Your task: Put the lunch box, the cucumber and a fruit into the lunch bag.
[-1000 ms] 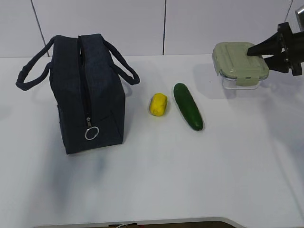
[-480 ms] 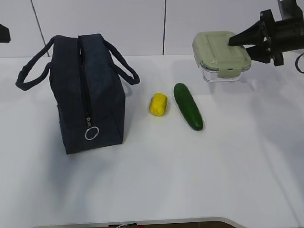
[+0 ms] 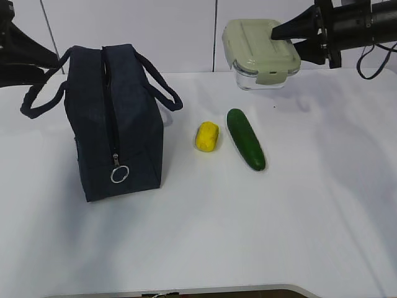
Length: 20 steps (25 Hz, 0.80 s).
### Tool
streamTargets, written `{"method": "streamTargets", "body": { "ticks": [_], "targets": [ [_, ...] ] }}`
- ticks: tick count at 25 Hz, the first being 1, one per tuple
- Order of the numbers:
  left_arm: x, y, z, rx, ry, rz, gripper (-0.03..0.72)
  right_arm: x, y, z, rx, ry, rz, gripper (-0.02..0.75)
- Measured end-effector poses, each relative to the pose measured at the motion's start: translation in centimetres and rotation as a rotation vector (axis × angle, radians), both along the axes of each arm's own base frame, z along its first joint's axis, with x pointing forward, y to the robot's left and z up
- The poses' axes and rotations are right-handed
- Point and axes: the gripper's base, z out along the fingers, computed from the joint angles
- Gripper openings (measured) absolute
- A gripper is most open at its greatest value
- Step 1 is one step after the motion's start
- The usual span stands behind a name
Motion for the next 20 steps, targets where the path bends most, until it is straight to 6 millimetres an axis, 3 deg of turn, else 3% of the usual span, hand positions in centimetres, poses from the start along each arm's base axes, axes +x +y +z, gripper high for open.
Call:
{"method": "streamTargets", "body": {
  "ticks": [5, 10, 14, 20],
  "targets": [
    [1.2, -0.3, -1.4, -0.055, 0.024, -0.013, 0.303, 0.2, 2.0, 1.2, 0.012, -0.036, 0.042, 0.377],
    [1.5, -0.3, -1.9, -0.046, 0.022, -0.017, 0.379, 0.2, 3.9, 2.3, 0.035, -0.068, 0.078, 0.377],
    [1.6, -0.3, -2.0, -0.044, 0.024, -0.014, 0.414, 0.1, 4.9, 2.3, 0.040, -0.068, 0.099, 0.377],
    [2.3, -0.5, -4.0, -0.063, 0.098, -0.040, 0.418, -0.2, 6.5, 2.3, 0.043, -0.064, 0.135, 0.377]
  ]
}}
